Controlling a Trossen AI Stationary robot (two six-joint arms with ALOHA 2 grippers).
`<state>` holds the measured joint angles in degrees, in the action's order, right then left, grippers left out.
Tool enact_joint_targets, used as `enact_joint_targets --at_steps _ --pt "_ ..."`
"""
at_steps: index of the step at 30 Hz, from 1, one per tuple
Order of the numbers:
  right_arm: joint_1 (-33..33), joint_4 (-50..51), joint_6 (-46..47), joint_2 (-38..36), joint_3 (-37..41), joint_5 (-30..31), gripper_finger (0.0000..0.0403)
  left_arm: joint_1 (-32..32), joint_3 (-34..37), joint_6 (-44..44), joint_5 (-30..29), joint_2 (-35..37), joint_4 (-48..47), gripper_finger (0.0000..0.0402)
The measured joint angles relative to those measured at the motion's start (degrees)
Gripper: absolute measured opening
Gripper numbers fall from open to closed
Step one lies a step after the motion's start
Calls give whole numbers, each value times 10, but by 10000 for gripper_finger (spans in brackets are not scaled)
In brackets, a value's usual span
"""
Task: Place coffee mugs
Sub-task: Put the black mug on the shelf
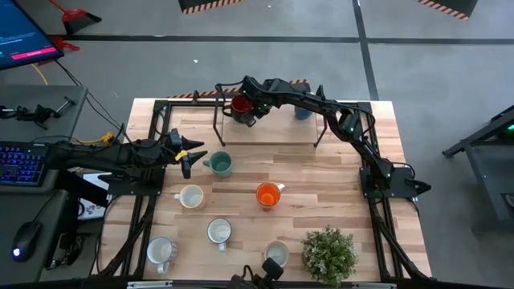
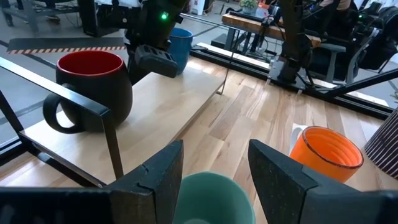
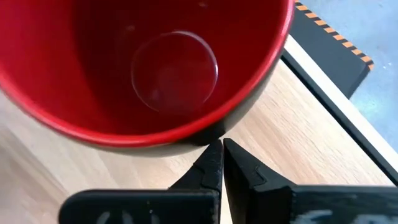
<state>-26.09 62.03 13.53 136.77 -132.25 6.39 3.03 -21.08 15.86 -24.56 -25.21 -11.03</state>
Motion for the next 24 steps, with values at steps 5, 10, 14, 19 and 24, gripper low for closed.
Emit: enact_joint_targets --at_steps 5,10,14,19,24 --pt "1 -3 -5 0 0 -6 0 0 0 0 0 0 0 172" --pt "2 -3 -7 0 0 -7 0 0 0 0 0 0 0 172" --pt "3 -6 -10 0 0 -10 0 0 0 0 0 0 0 172" --pt "3 -6 -12 0 0 -19 0 0 0 0 0 0 0 172" --pt "5 -11 -18 0 0 -24 0 0 0 4 0 0 1 172"
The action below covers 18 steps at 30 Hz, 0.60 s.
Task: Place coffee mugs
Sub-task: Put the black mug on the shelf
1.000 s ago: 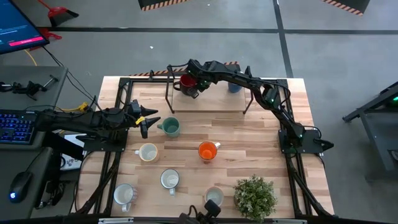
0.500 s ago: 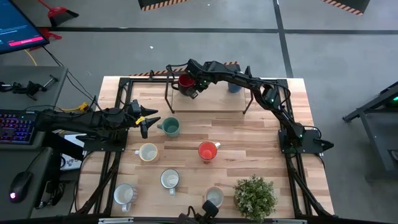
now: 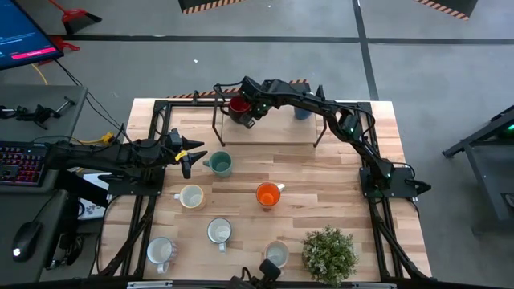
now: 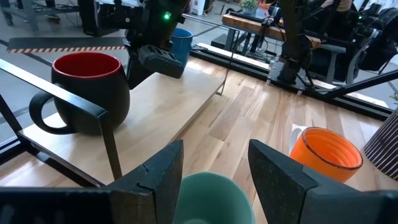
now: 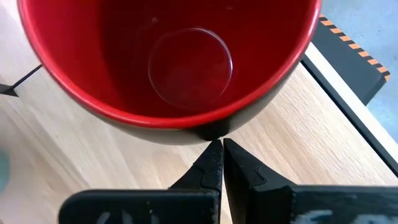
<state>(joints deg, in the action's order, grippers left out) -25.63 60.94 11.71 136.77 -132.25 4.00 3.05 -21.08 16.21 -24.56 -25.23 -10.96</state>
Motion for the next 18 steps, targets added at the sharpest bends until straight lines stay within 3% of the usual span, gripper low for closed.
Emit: enact_joint_targets --at_steps 18 --pt "1 -26 0 0 0 -13 0 0 0 1 0 0 0 172"
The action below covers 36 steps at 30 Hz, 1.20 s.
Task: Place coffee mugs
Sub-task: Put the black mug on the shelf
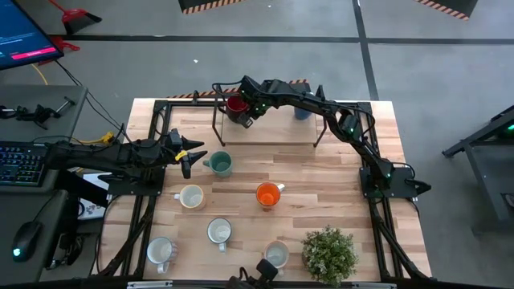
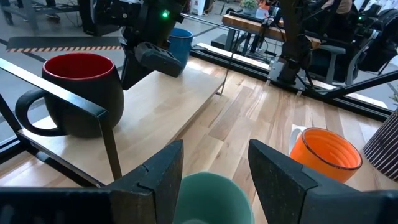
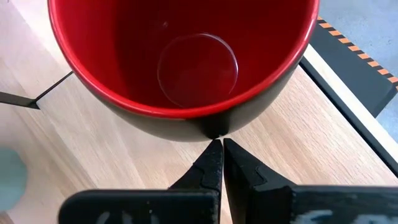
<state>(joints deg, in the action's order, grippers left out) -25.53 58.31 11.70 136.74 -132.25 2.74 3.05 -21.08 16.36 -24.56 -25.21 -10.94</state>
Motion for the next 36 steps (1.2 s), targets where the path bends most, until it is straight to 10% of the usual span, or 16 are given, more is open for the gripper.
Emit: enact_joint_targets --at_steps 36 --pt "1 -38 0 0 0 -19 0 0 0 0 0 0 0 172"
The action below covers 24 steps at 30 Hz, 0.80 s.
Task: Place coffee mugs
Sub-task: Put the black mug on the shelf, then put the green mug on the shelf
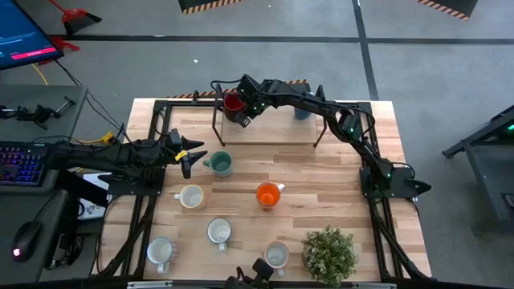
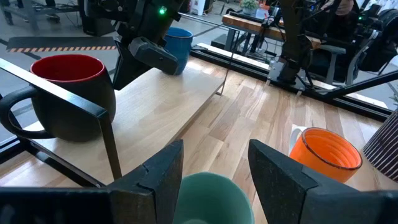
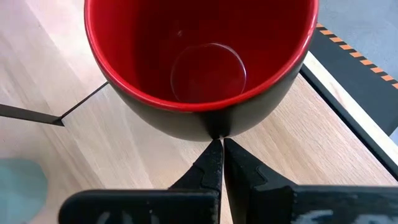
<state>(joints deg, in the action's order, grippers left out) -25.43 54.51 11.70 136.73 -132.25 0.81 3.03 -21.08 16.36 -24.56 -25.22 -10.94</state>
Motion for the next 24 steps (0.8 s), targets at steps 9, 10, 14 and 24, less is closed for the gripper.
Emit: enact_joint_targets --at_steps 9,10,14,24 --pt "0 -6 3 0 0 -5 0 0 0 0 0 0 0 172" --pt "0 -4 3 0 0 -5 0 0 0 0 0 0 0 172" --pt "0 22 3 0 0 1 0 0 0 0 0 0 0 172" --pt "0 164 3 -10 -9 3 0 0 0 0 0 0 0 172"
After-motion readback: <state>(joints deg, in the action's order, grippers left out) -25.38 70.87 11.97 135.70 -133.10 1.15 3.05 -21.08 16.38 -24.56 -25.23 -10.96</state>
